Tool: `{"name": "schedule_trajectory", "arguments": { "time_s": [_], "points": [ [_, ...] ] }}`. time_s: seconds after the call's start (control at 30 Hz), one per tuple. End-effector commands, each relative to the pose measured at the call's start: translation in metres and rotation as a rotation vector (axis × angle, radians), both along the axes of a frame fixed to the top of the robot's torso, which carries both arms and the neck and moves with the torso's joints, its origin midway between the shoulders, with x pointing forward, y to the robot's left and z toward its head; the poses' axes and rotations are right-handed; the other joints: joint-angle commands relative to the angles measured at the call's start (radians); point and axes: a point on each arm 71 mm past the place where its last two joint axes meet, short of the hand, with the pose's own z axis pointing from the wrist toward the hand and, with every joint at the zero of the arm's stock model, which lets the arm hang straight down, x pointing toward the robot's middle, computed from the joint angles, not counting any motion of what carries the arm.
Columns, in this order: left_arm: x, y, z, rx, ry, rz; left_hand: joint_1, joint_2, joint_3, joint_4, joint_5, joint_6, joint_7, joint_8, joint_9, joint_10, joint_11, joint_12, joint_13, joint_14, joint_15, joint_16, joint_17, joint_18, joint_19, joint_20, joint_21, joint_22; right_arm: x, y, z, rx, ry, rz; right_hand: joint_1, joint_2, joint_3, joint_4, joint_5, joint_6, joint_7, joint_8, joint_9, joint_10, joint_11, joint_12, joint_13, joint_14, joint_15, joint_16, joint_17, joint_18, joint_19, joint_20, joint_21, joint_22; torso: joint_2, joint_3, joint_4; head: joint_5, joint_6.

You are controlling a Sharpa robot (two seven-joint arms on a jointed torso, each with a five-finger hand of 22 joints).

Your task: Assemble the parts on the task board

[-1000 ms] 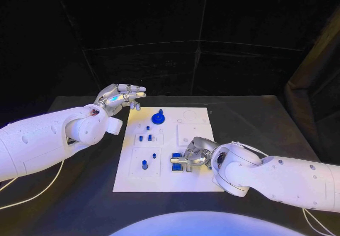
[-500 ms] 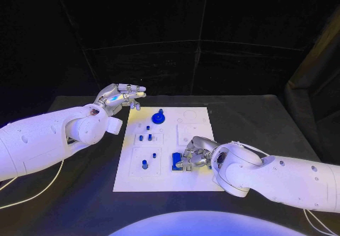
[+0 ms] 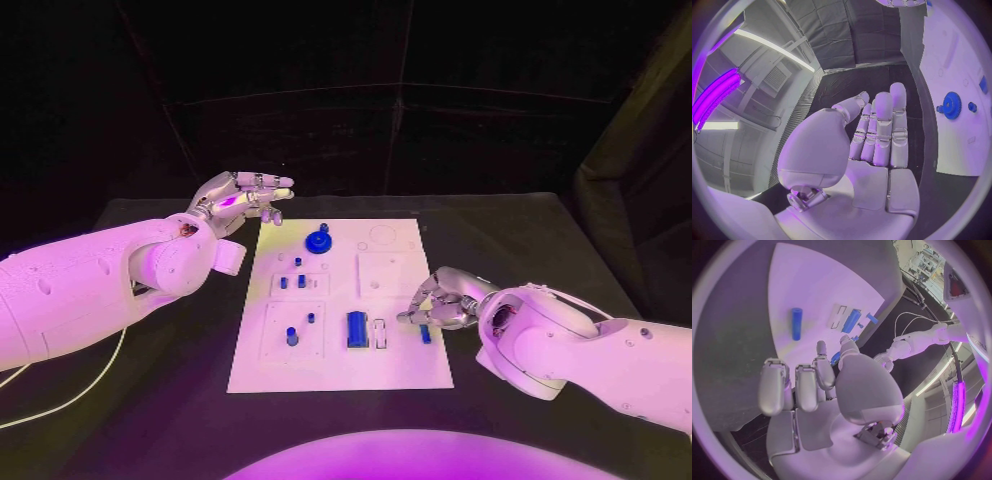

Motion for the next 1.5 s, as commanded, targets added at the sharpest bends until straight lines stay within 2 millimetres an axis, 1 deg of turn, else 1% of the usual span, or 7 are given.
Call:
{"name": "schedule_trajectory", "arguments": {
  "time_s": [0.03,0.17,0.33,0.43,0.5,1.0,1.5],
  "points": [
    [0.000,-0.001,0.001,-0.009,-0.004,-0.009,-0.006,0.005,-0.002,-0.003,-0.005,-0.009,-0.001,0.003,-0.001,-0.008,0.001,0.005,-0.001,-0.007,-0.003,-0.006,-0.002,0.006,-0.005,0.000,-0.003,-0.001,-0.001,-0.010,0.006,0.054,-0.020,0.025,0.019,0.010,0.001,-0.015,0.024,-0.008,0.002,-0.010,-0.007,0.000,0.009,-0.005,0.000,0.057,0.009,-0.002,0.019,0.001,0.001,0.009,-0.003,0.002,-0.003,0.0003,-0.0049,-0.007,0.000],
    [0.000,-0.002,0.001,-0.009,-0.004,-0.011,-0.006,0.005,-0.002,-0.003,-0.005,-0.009,-0.001,0.003,-0.001,-0.008,0.001,0.005,-0.001,-0.007,-0.003,-0.006,-0.002,0.006,-0.005,0.000,-0.003,-0.001,-0.002,-0.027,0.006,-0.027,-0.018,0.036,0.036,0.016,0.002,-0.026,0.028,0.003,0.001,-0.013,-0.011,0.002,0.009,-0.001,0.004,0.057,0.009,0.000,0.024,-0.001,0.004,0.011,0.000,0.011,-0.001,0.0013,-0.0054,-0.015,0.002],
    [0.000,-0.003,0.001,-0.010,-0.004,-0.013,-0.006,0.005,-0.002,-0.003,-0.005,-0.009,-0.001,0.003,-0.001,-0.008,0.001,0.005,-0.001,-0.007,-0.003,-0.006,-0.002,0.006,-0.005,0.000,-0.003,-0.001,0.000,-0.032,0.001,-0.151,-0.006,0.068,0.036,0.014,-0.007,-0.029,0.014,0.016,0.000,-0.014,-0.013,0.001,0.007,-0.006,0.001,0.056,0.008,-0.003,0.020,0.000,0.002,0.011,-0.001,0.009,0.001,0.0024,-0.0041,-0.020,0.003],
    [0.000,-0.003,0.001,-0.010,-0.004,-0.013,-0.006,0.005,-0.002,-0.003,-0.005,-0.009,-0.001,0.003,-0.001,-0.008,0.001,0.005,-0.001,-0.007,-0.003,-0.006,-0.002,0.006,-0.005,0.000,-0.003,-0.001,0.003,-0.030,-0.005,-0.203,0.025,0.089,0.007,0.013,-0.032,-0.015,-0.054,0.024,-0.002,-0.016,-0.016,-0.006,0.007,-0.023,-0.012,0.052,0.008,-0.014,0.004,0.002,-0.004,0.012,-0.008,-0.004,0.001,0.0018,-0.0020,-0.020,0.000],
    [0.000,-0.003,0.001,-0.010,-0.004,-0.014,-0.006,0.005,-0.002,-0.003,-0.005,-0.009,-0.001,0.003,-0.001,-0.008,0.001,0.005,-0.001,-0.007,-0.003,-0.006,-0.002,0.006,-0.005,0.000,-0.003,-0.001,0.004,-0.028,-0.007,-0.217,0.033,0.096,0.006,0.014,-0.037,-0.013,-0.065,0.026,-0.003,-0.015,-0.016,-0.006,0.006,-0.024,-0.012,0.052,0.008,-0.015,0.004,0.003,-0.004,0.012,-0.009,-0.005,0.001,0.0016,-0.0014,-0.020,-0.002],
    [0.000,-0.003,0.001,-0.011,-0.003,-0.015,-0.006,0.005,-0.002,-0.003,-0.005,-0.009,-0.001,0.003,-0.001,-0.008,0.001,0.005,-0.001,-0.007,-0.003,-0.006,-0.002,0.006,-0.005,0.000,-0.003,-0.001,0.017,-0.009,-0.017,-0.306,0.010,0.121,0.047,0.027,-0.038,-0.042,-0.044,0.034,-0.006,-0.011,-0.015,-0.009,0.003,-0.032,-0.015,0.052,0.005,-0.020,0.000,0.003,-0.006,0.009,-0.012,-0.009,0.000,0.0006,-0.0010,-0.020,-0.007],
    [0.000,-0.002,0.000,-0.009,0.001,-0.016,-0.006,0.005,-0.002,-0.003,-0.005,-0.009,-0.001,0.003,-0.001,-0.008,0.001,0.005,-0.001,-0.007,-0.003,-0.006,-0.002,0.006,-0.005,0.000,-0.003,-0.001,0.014,0.007,-0.022,-0.393,0.042,0.200,0.067,0.023,-0.042,-0.065,-0.059,0.042,-0.007,-0.007,-0.013,-0.011,0.002,-0.036,-0.017,0.052,0.004,-0.022,-0.001,0.003,-0.006,0.009,-0.013,-0.007,-0.001,0.0007,-0.0010,-0.020,-0.014]
  ]
}}
